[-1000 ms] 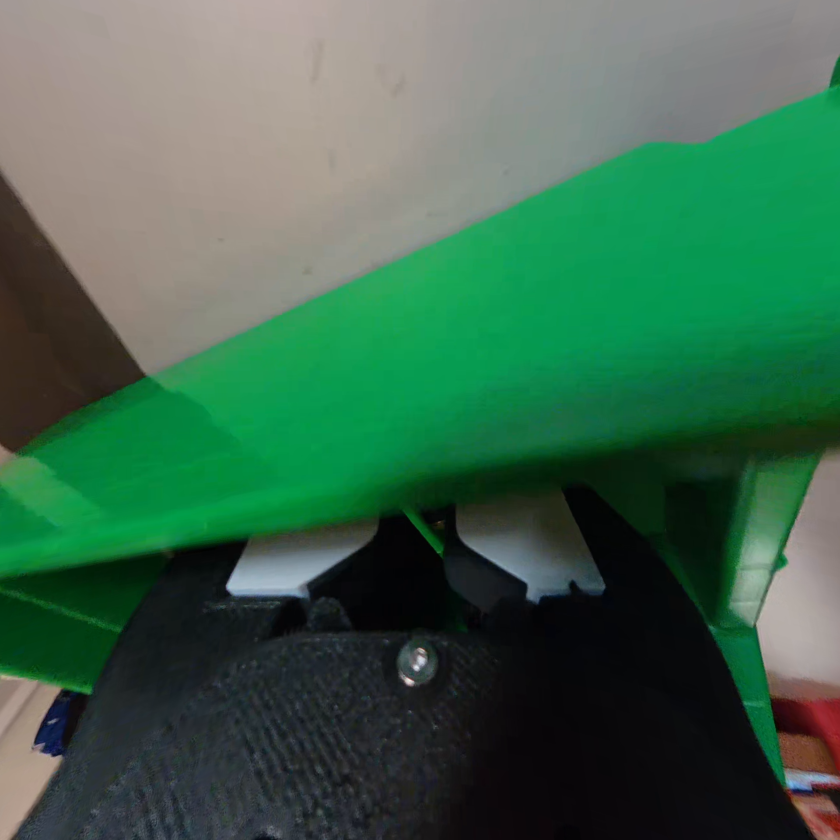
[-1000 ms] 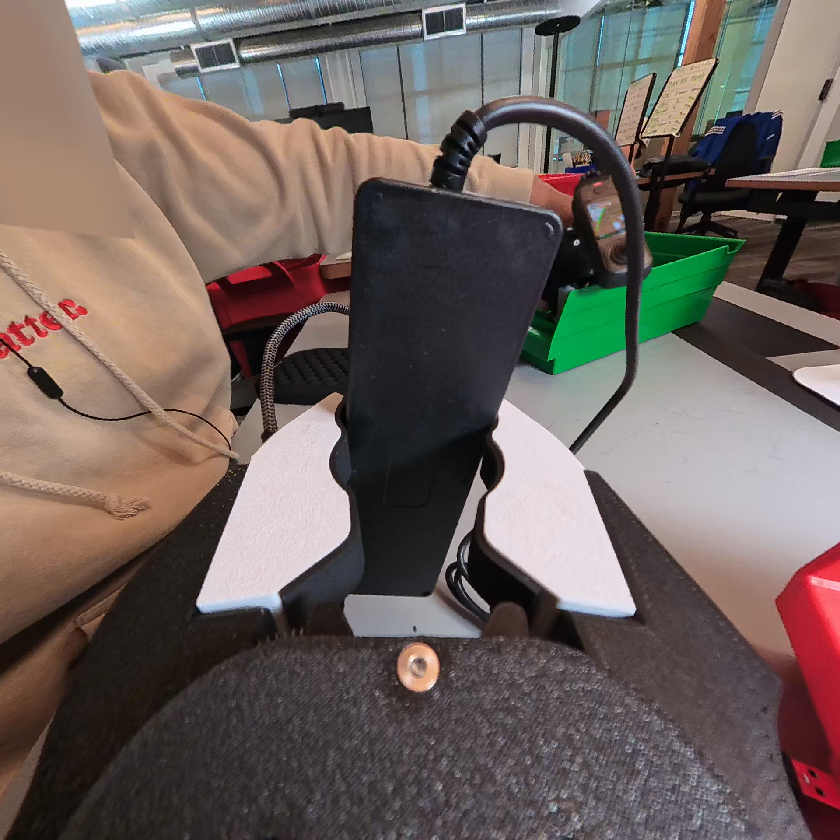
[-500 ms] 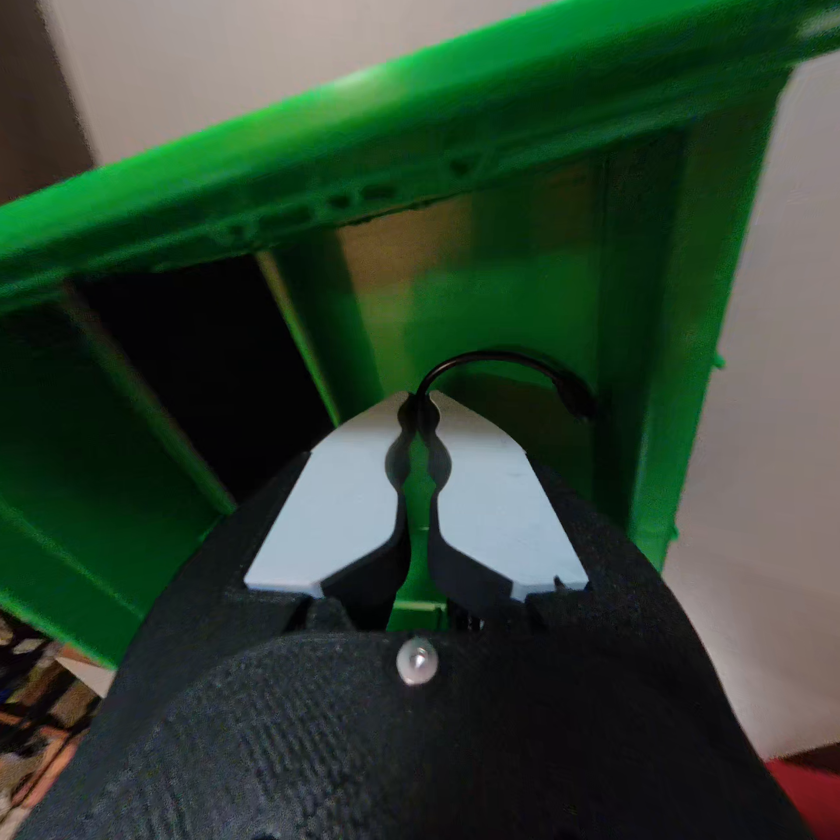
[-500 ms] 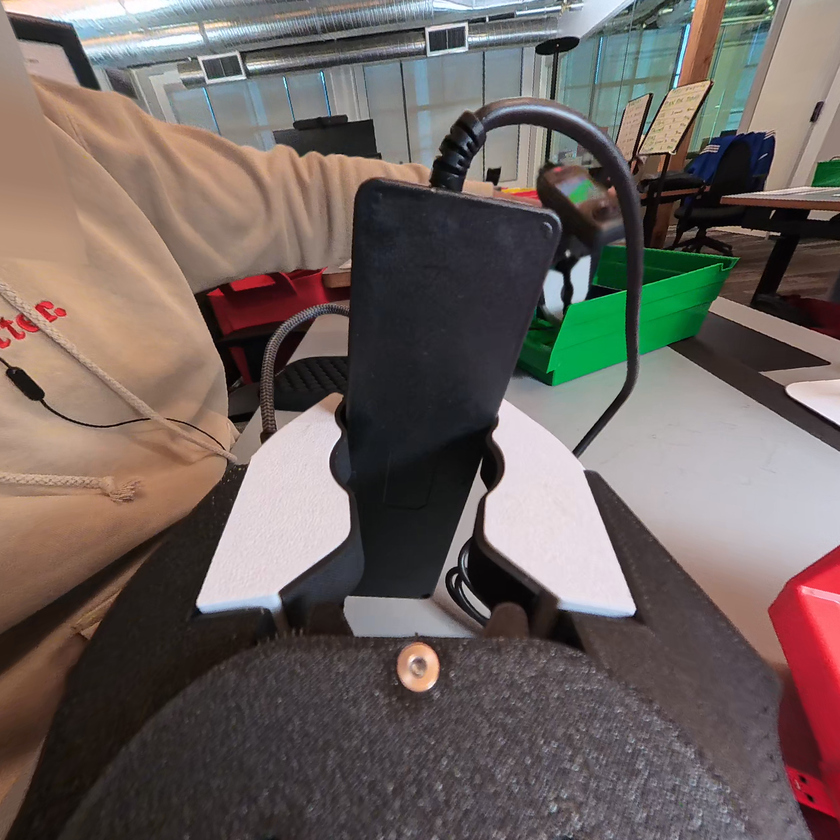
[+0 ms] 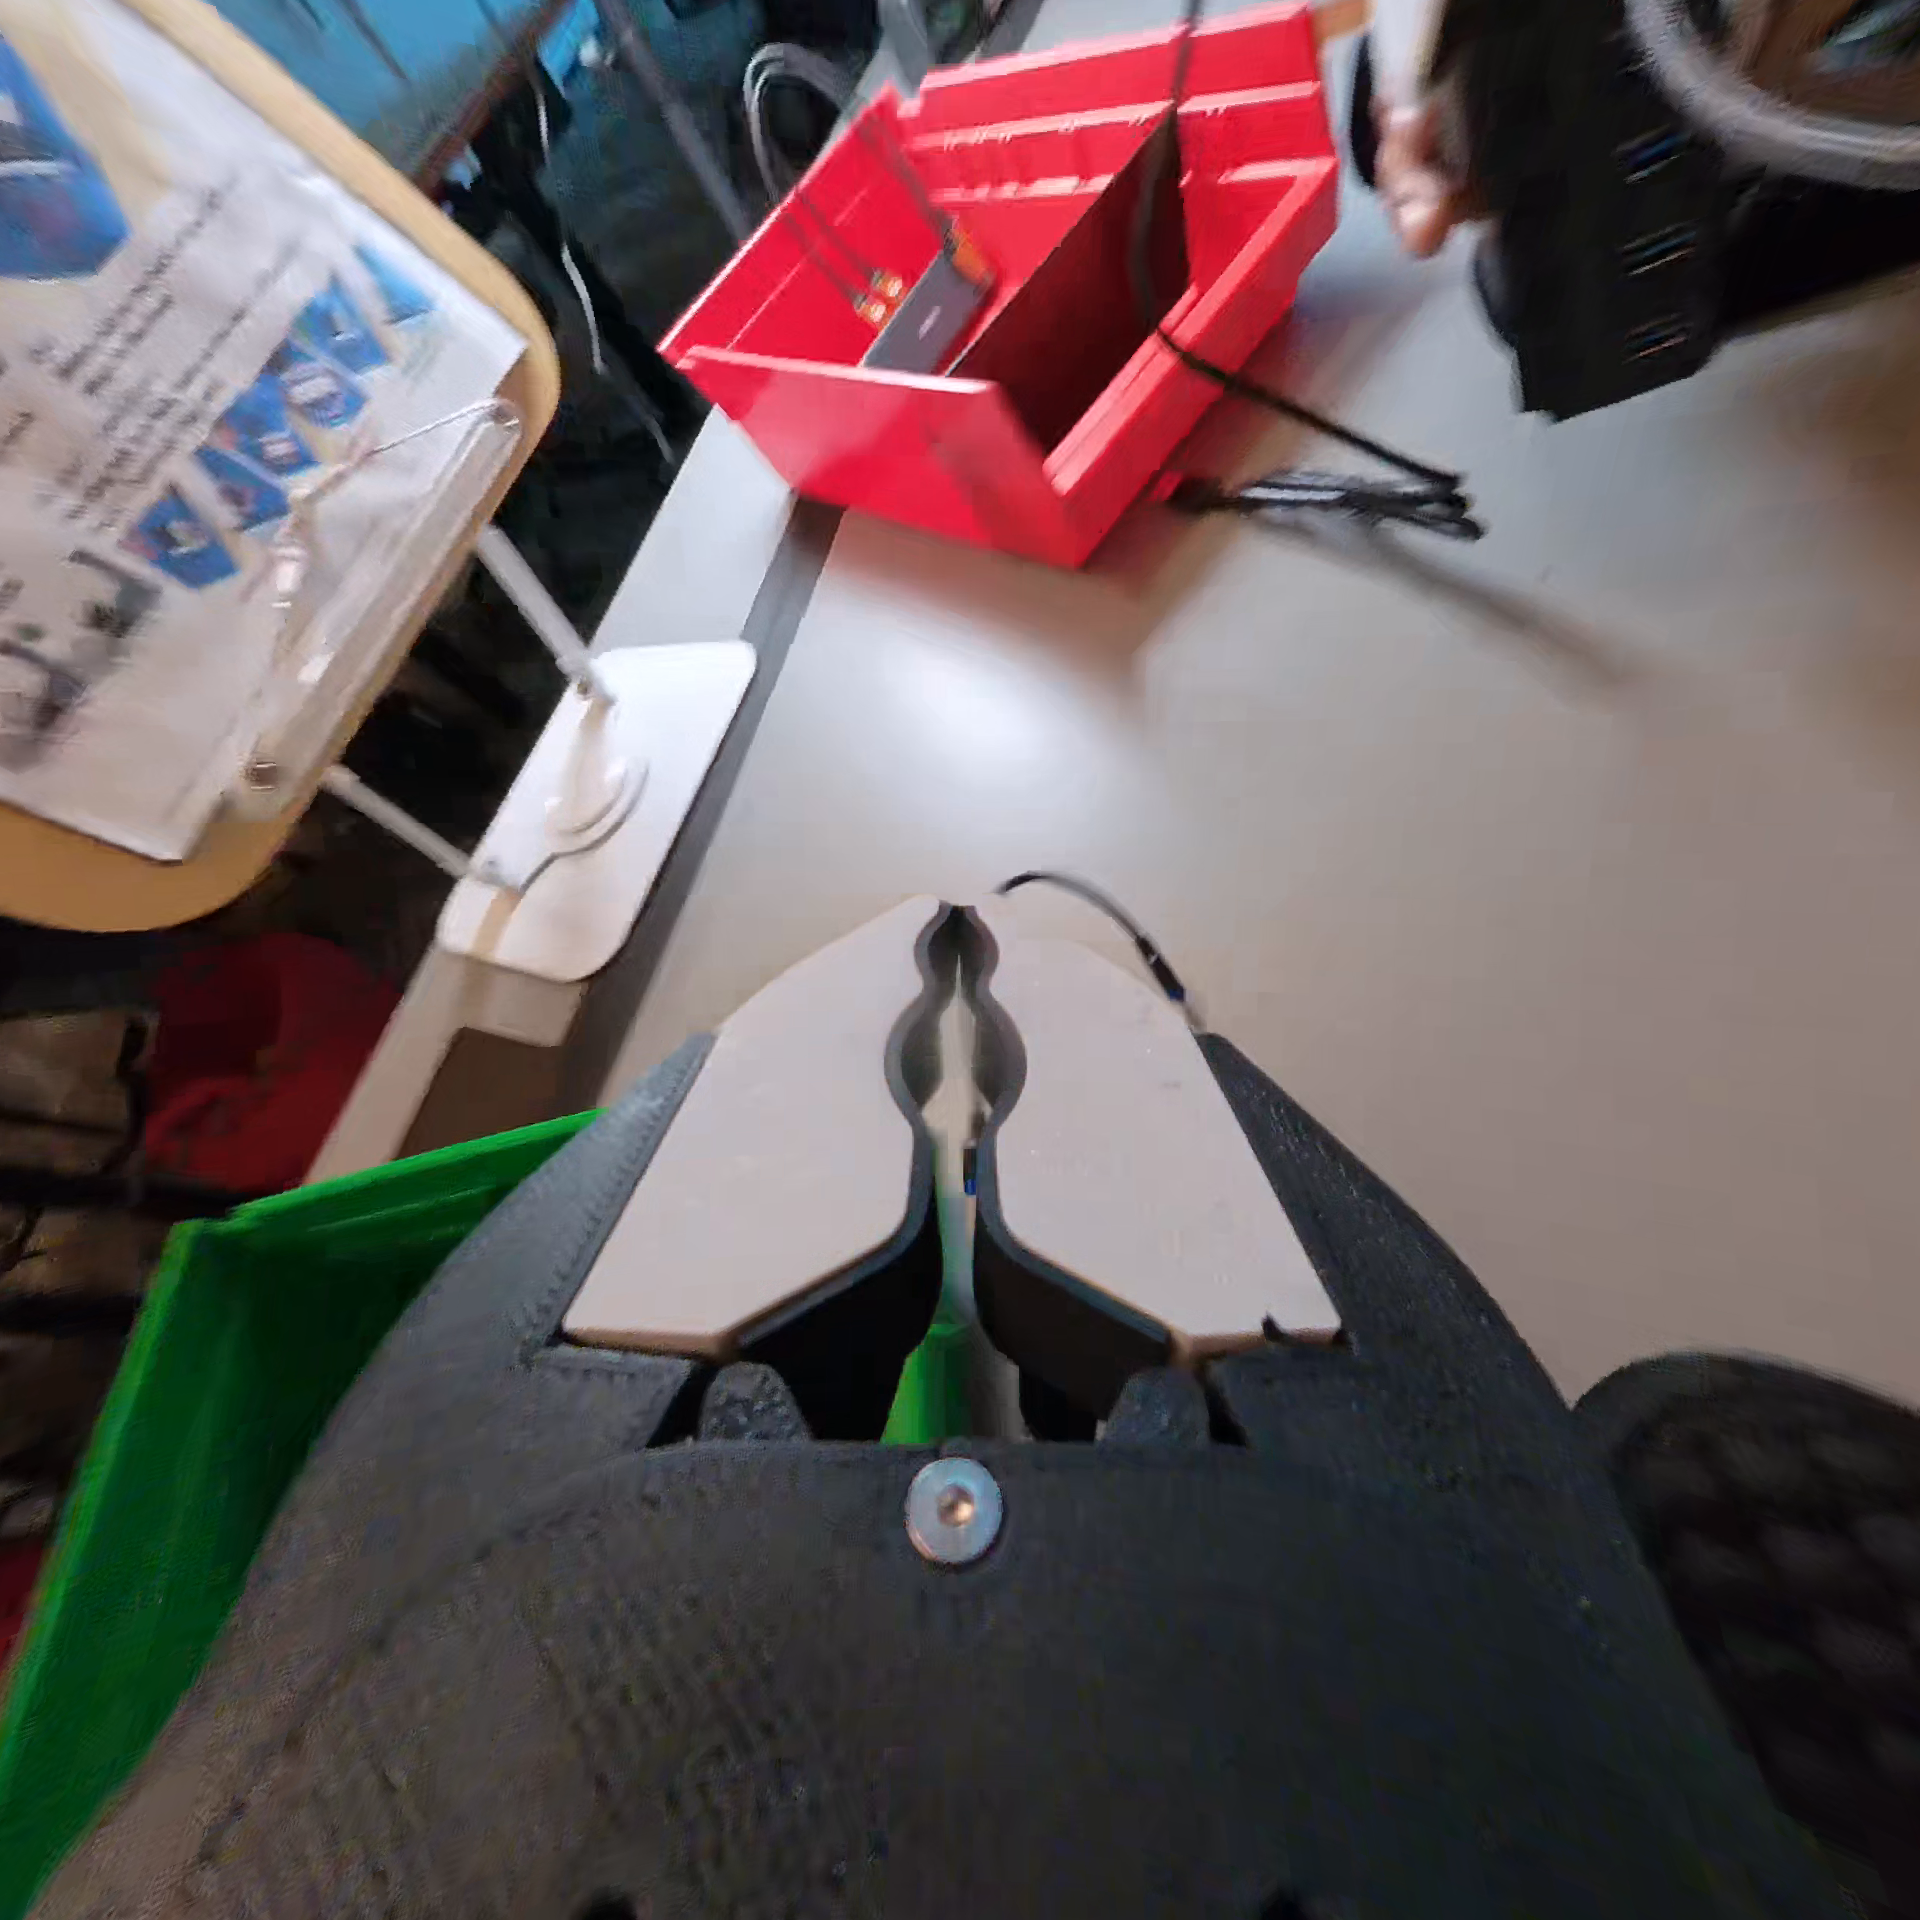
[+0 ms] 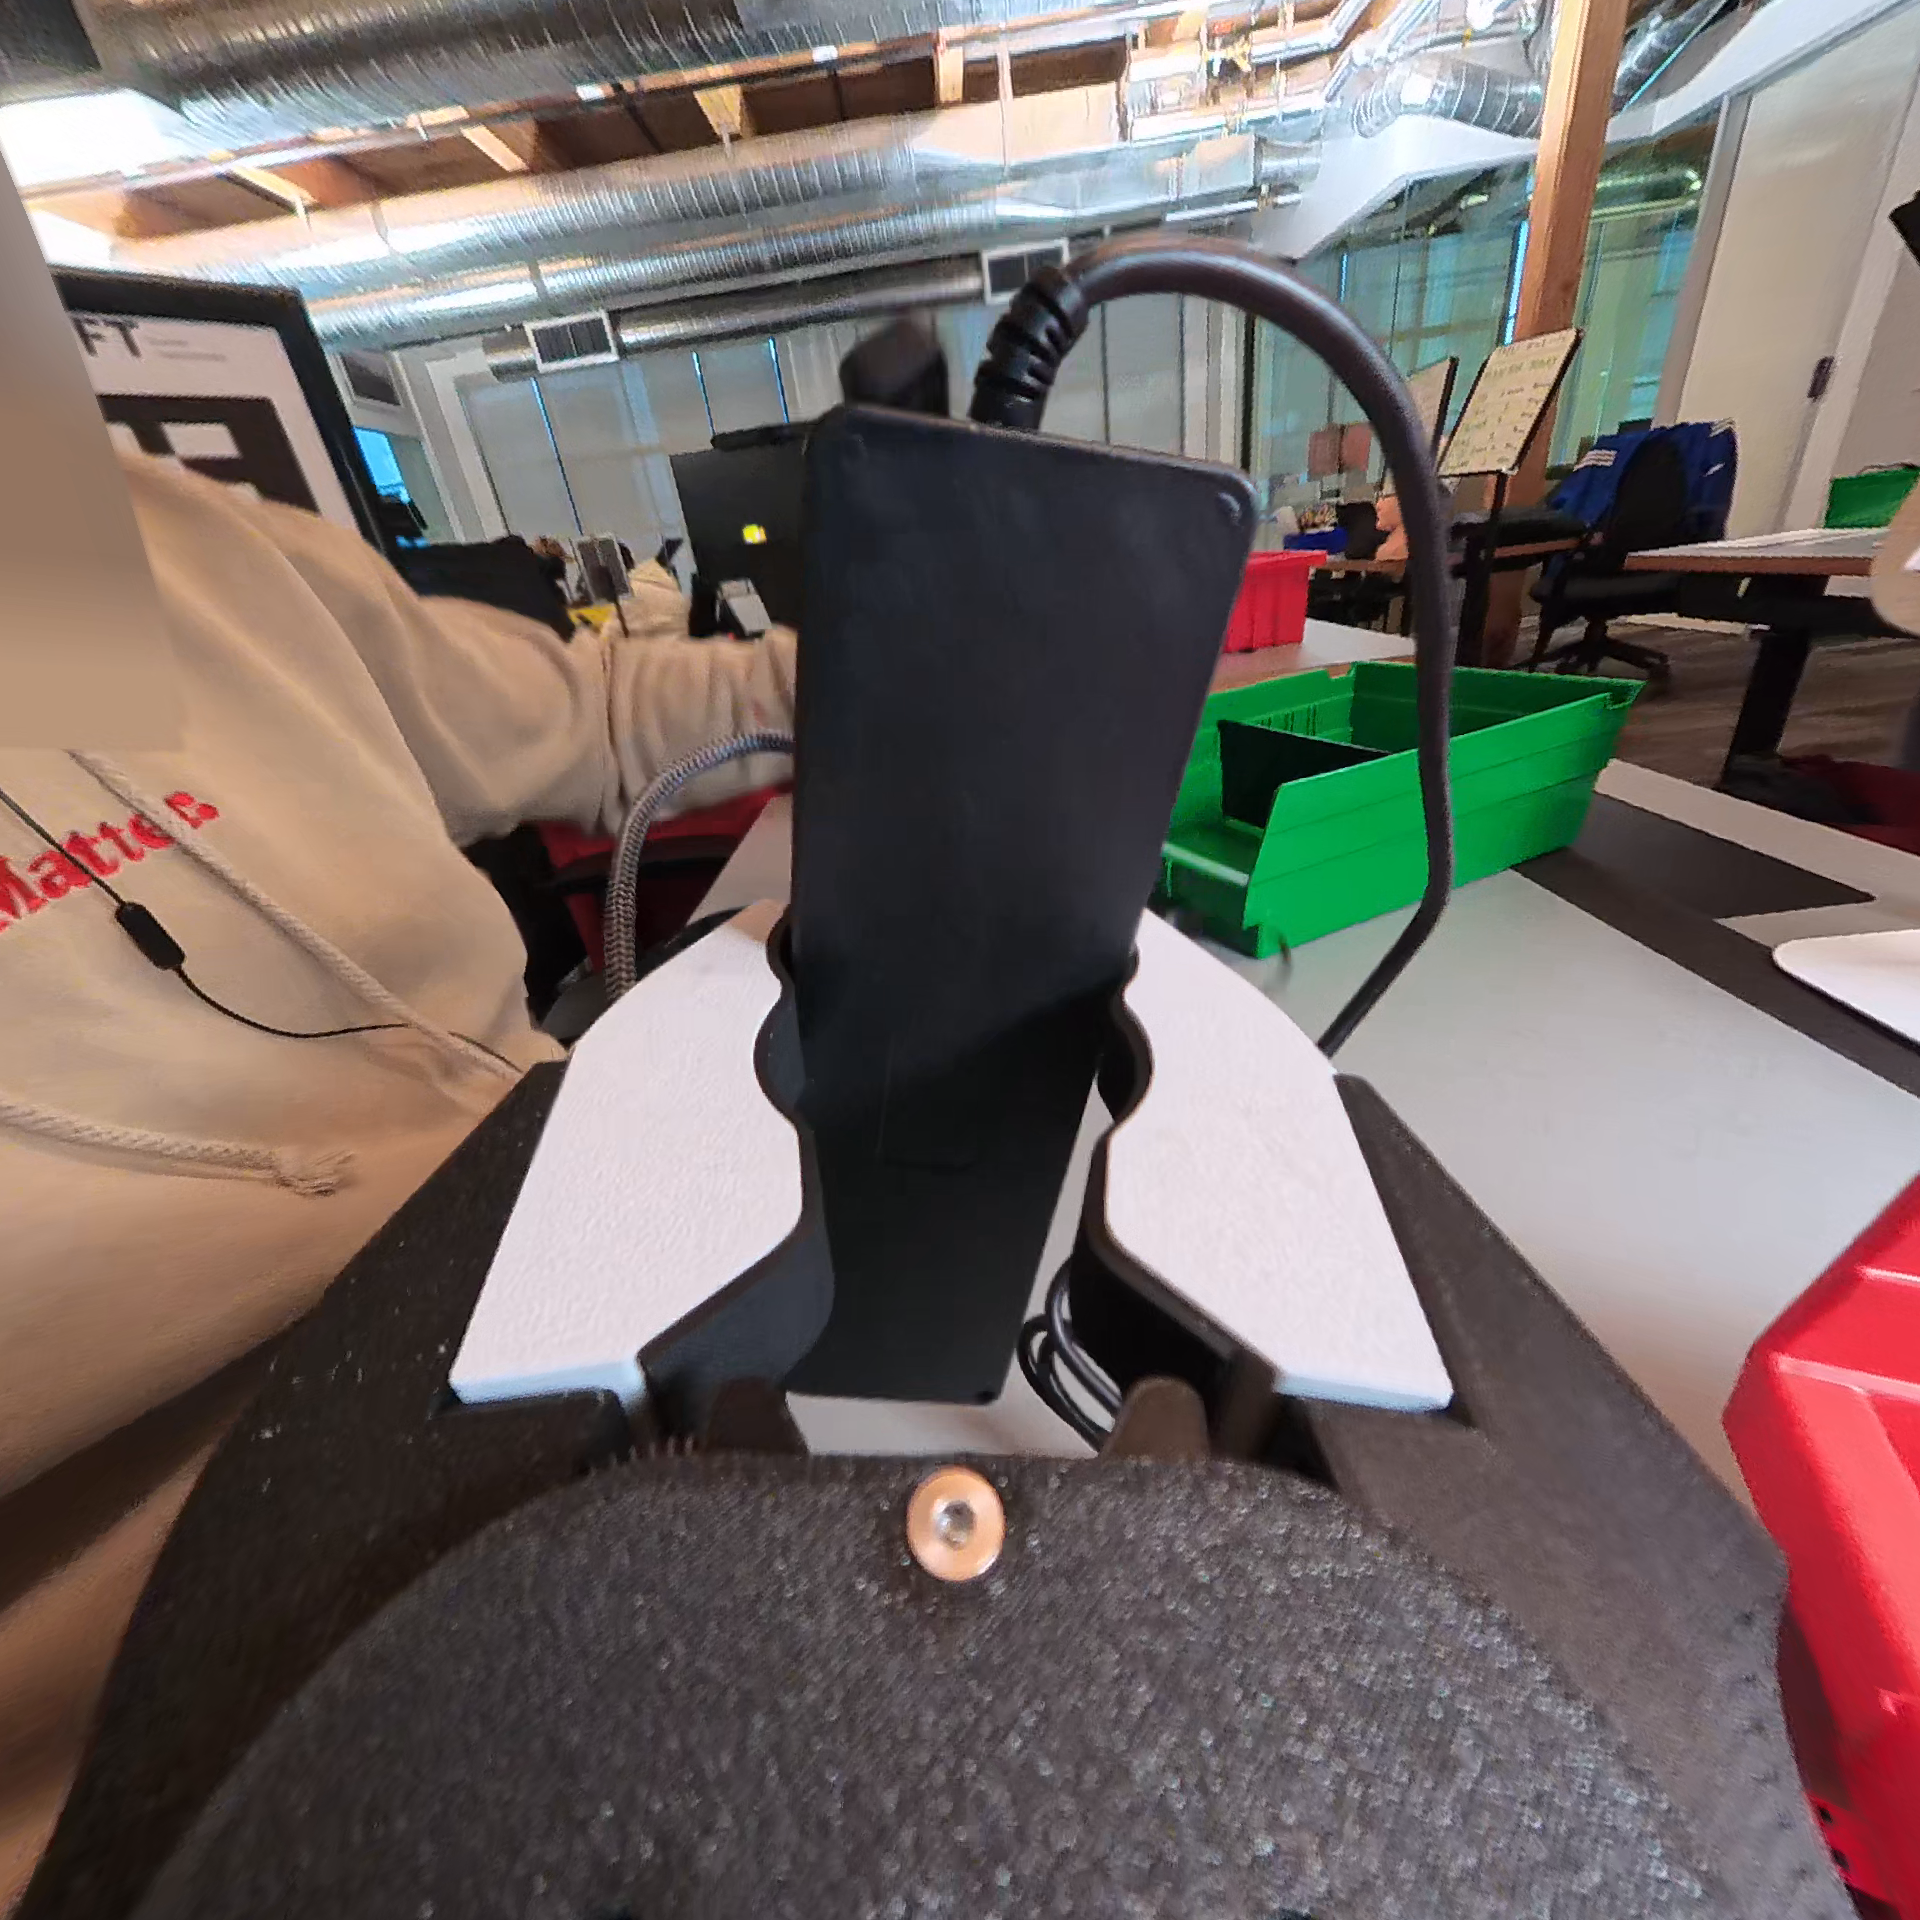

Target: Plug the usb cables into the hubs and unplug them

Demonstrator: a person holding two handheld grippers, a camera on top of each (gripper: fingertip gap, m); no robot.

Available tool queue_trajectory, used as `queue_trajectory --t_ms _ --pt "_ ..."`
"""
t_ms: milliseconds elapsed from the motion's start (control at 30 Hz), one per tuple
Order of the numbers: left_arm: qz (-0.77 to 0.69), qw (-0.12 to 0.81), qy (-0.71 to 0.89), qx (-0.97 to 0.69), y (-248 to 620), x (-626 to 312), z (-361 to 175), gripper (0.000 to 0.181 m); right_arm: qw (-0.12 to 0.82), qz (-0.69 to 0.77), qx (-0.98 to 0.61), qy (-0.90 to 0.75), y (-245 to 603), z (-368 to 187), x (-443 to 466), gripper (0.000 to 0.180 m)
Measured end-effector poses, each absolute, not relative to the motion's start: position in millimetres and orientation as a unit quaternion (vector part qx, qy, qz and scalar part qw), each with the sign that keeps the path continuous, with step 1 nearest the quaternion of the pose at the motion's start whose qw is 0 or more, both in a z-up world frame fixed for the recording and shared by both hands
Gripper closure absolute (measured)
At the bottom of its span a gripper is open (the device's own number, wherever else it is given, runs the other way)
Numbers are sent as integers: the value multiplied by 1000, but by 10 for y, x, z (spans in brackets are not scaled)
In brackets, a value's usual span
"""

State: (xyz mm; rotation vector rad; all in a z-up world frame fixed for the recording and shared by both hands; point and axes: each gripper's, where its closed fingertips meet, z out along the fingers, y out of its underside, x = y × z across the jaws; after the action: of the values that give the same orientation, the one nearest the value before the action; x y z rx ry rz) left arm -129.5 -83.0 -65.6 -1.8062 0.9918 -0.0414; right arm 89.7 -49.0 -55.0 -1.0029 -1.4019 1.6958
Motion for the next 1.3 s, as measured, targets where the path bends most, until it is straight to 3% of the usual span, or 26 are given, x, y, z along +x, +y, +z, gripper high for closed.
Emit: queue_trajectory --t_ms 33,367,533,667,900,1067,1300 --pt "-25 523 405 -750 -875 -1192 -798 180 356 658 -389 -537 -464 -536 909 125" --pt "-25 487 371 -791 -916 -1197 -1402 180 359 664 -393 -525 -383 -537 929 125" --pt "-51 436 352 -827 -783 -1208 -1555 168 357 665 -390 -528 -404 -543 927 125" --pt "-62 347 342 -871 -658 -1186 -1818 157 357 664 -390 -529 -406 -545 925 126" --pt "-14 171 323 -931 -629 -1341 -2252 156 357 663 -391 -529 -399 -546 933 125" --pt "-57 136 287 -947 -693 -1365 -2275 164 355 662 -392 -530 -399 -554 933 125" --pt "-107 156 296 -936 -775 -1258 -2189 168 358 663 -392 -528 -393 -541 937 126"
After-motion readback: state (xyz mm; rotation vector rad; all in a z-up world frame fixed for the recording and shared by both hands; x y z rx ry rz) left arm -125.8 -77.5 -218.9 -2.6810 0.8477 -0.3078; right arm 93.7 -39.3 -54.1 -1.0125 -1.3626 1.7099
